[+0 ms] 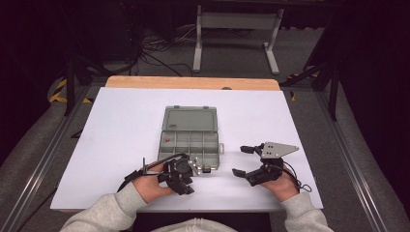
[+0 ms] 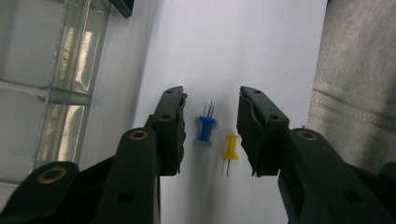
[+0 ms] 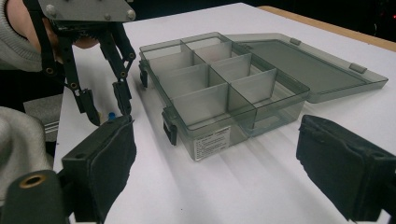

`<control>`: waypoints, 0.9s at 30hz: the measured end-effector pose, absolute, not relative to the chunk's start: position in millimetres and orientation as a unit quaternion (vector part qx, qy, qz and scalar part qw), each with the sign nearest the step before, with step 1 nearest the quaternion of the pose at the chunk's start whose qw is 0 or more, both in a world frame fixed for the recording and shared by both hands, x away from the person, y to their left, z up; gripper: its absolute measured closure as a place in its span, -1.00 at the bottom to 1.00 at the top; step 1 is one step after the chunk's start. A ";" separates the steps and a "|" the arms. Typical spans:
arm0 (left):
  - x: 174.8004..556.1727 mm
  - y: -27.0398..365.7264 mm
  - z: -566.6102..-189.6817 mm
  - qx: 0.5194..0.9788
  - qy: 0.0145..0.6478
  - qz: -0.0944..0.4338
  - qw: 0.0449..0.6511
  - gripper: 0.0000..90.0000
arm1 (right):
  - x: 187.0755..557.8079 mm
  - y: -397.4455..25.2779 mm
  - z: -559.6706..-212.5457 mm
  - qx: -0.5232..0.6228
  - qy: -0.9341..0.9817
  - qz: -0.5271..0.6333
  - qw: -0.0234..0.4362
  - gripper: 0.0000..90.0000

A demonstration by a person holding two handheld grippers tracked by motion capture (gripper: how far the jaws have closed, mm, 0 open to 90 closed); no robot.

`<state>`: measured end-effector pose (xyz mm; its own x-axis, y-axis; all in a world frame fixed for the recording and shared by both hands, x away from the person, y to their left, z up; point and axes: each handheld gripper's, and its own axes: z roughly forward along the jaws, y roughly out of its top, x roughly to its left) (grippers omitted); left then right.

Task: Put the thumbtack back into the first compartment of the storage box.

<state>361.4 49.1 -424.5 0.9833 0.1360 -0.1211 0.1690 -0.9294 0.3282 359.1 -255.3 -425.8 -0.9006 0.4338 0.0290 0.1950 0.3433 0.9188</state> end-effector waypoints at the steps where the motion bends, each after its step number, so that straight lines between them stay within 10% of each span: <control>1: 361.2 49.2 -424.6 0.981 0.079 -0.048 0.171 0.44 | 359.1 -255.3 -425.8 0.193 0.812 0.539 0.111 -0.73; 27: 361.0 48.5 -426.4 0.985 0.070 -0.026 0.158 0.80 | 359.0 -254.8 -425.6 0.191 0.812 0.540 0.110 -0.73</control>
